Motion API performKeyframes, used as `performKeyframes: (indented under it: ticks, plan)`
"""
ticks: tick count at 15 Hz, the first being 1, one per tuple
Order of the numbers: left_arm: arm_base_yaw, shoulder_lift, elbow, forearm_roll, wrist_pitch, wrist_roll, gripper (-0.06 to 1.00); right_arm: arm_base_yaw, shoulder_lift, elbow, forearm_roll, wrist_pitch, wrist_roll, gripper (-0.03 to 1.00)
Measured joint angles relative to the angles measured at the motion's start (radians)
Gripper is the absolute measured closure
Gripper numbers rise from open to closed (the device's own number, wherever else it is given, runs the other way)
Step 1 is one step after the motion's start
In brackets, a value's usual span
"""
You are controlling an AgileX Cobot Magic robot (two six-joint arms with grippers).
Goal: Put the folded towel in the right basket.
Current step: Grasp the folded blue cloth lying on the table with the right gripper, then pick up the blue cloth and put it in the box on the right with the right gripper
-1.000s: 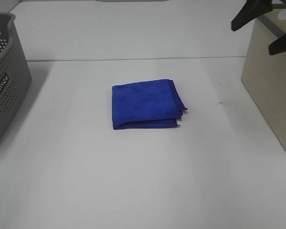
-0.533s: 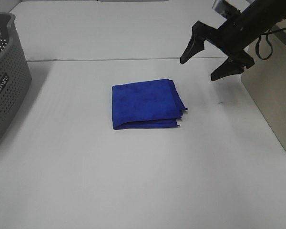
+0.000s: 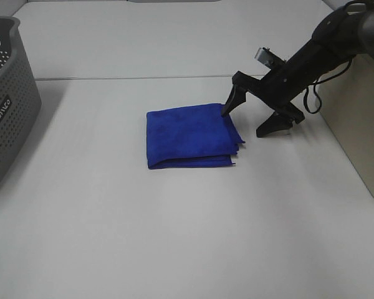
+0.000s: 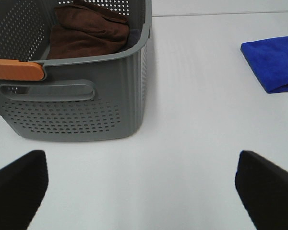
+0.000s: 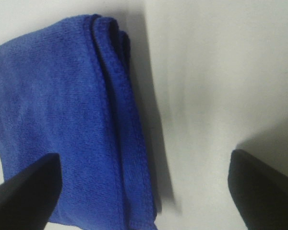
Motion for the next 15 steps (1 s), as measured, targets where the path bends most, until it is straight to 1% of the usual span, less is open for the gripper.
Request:
performKeyframes:
  ticks: [2,5,7,8,9,12,13,15]
  plan:
    - [0.000,0.000,0.000,0.001,0.000,-0.001,-0.04,0.009,0.011,-0.006,0.014,-0.002,0.000,0.07]
    - [0.000,0.000,0.000,0.001,0.000,-0.001,-0.04,0.064,0.028,-0.013,0.039,-0.005,0.000,0.09]
    - [0.000,0.000,0.000,0.003,0.000,-0.001,-0.04,0.135,0.046,-0.017,0.094,-0.028,0.000,0.13]
    - [0.000,0.000,0.000,0.003,0.000,-0.001,-0.04,0.173,0.055,-0.017,0.115,-0.058,0.001,0.19]
    - [0.000,0.000,0.000,0.003,0.000,-0.001,-0.04,0.217,0.062,-0.017,0.123,-0.103,0.002,0.30]
    - [0.000,0.000,0.000,0.003,0.000,-0.001,-0.04,0.327,0.084,-0.016,0.141,-0.233,0.003,0.77]
    - [0.000,0.000,0.000,0.003,0.000,-0.001,-0.04,0.376,0.089,-0.015,0.179,-0.278,0.001,0.83]
    - [0.000,0.000,0.000,0.003,0.000,-0.001,-0.04,0.397,0.089,-0.013,0.195,-0.286,-0.003,0.83]
